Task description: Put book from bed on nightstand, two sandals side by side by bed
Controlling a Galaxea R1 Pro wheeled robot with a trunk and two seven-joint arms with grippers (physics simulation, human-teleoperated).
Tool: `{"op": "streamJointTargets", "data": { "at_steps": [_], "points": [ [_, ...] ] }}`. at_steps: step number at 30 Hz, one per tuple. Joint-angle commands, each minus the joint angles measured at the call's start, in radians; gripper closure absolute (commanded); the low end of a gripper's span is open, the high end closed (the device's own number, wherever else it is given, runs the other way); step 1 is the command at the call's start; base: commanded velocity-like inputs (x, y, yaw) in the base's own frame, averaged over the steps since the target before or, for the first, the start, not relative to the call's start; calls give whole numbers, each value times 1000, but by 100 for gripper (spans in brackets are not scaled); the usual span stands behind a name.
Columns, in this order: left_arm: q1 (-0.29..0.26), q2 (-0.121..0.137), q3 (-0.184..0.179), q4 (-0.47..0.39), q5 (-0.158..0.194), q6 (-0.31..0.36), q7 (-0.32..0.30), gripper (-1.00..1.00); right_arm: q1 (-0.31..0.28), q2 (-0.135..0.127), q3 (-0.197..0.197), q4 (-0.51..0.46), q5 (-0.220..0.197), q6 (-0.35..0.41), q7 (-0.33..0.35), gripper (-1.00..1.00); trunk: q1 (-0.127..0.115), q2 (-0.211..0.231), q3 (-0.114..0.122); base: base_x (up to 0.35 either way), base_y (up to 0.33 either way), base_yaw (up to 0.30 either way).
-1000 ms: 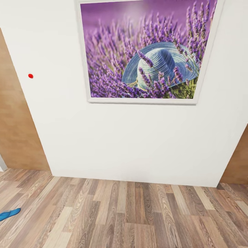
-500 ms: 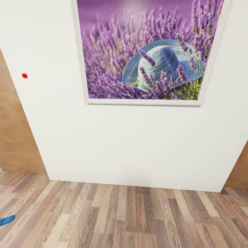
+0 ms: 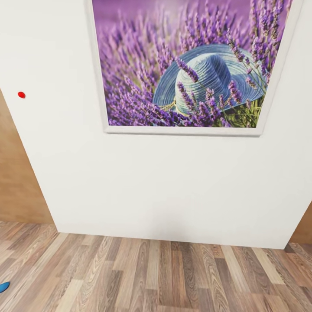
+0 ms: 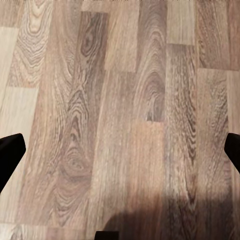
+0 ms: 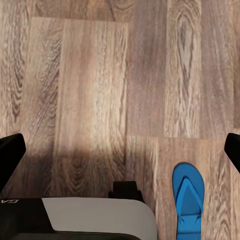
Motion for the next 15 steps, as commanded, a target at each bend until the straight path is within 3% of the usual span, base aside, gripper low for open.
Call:
{"op": "streamJointTargets", "data": {
  "at_steps": [1,9,15],
  "points": [
    [0,0,1,0,0,-3,0,-100,0,1,-1,0,0,-2,-1,-100,0,0,-1,31,0,0],
    [0,0,1,0,0,-3,0,-100,0,0,-1,0,0,-2,-1,-100,0,0,-1,10,0,-13],
    [0,0,1,0,0,-3,0,-100,0,0,-1,0,1,-2,-1,-100,0,0,-1,1,0,-160]
  ]
}}
